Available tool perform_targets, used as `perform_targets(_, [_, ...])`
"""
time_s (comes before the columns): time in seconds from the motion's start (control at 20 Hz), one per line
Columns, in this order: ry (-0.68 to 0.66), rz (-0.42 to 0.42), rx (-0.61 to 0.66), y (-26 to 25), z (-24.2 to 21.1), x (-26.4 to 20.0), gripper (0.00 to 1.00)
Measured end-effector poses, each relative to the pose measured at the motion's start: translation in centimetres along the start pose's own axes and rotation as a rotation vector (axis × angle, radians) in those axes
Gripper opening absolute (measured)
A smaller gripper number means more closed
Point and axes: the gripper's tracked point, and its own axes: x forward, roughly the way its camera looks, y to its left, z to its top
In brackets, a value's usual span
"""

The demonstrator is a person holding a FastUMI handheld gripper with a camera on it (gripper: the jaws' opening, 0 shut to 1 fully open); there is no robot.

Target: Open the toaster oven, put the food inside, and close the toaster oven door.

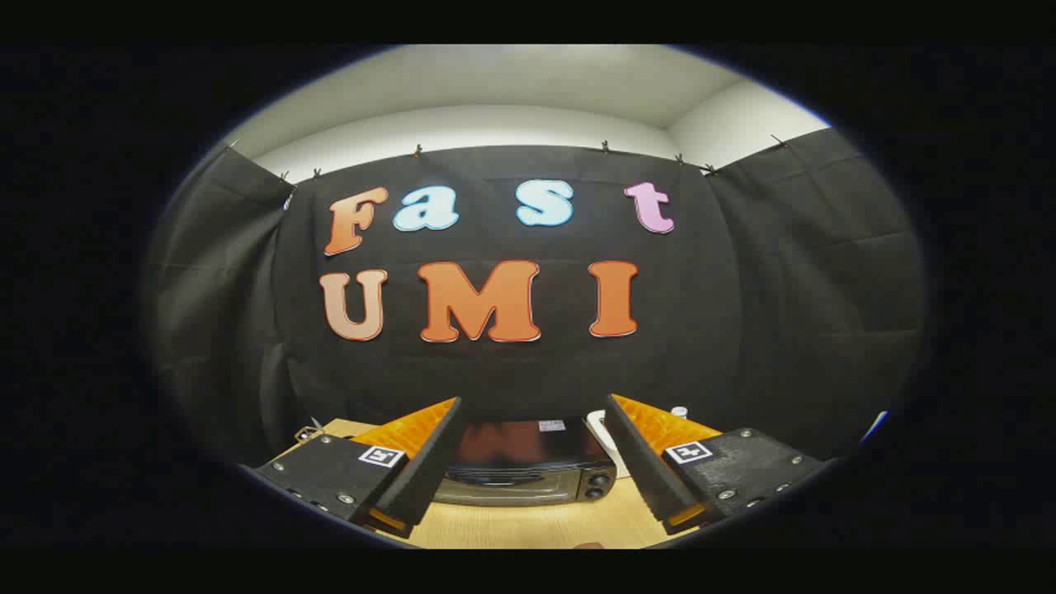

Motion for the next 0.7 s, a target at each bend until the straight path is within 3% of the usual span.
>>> perform_targets(0.7, [0.006,-0.002,-0.009,0.6,0.0,-1.3,0.99])
